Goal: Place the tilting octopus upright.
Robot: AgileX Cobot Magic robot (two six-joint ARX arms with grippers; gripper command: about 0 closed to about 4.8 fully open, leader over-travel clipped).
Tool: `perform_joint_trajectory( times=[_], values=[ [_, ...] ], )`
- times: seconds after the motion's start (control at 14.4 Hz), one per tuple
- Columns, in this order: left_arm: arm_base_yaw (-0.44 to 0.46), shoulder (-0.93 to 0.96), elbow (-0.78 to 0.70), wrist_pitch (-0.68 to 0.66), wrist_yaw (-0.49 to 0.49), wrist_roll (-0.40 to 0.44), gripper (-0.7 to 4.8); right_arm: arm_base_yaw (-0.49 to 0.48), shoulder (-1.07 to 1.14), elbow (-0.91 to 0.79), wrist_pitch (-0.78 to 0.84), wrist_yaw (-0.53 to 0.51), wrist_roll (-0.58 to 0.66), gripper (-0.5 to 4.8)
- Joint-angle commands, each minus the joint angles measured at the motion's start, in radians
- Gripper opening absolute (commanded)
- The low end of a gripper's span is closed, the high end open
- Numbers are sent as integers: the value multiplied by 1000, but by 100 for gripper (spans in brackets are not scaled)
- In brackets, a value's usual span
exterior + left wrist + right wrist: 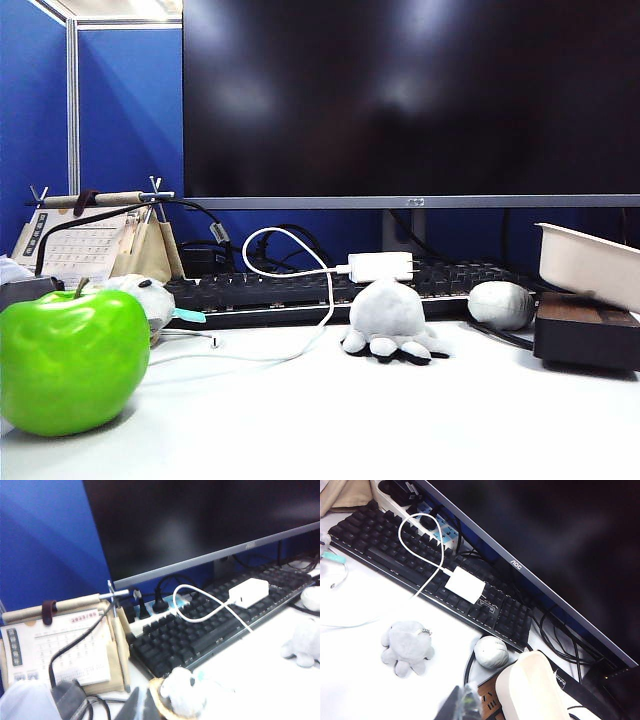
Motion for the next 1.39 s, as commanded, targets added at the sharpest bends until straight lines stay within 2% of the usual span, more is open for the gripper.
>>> perform_joint_trajectory(
  times=[0.07, 0.63, 0.83, 1.39],
  values=[
    [-3, -22, -19, 123, 3, 0, -5, 0, -1, 5, 14, 5, 4, -1],
    [-3, -31, -21, 131, -3, 0, -5, 0, -1, 5, 14, 5, 4, -1],
    [-3, -31, -21, 131, -169, 0, -5, 0, -1, 5, 14, 5, 4, -1],
    [-3, -31, -21, 122, -177, -7, -5, 0, -1, 5, 14, 5, 4, -1]
  ],
)
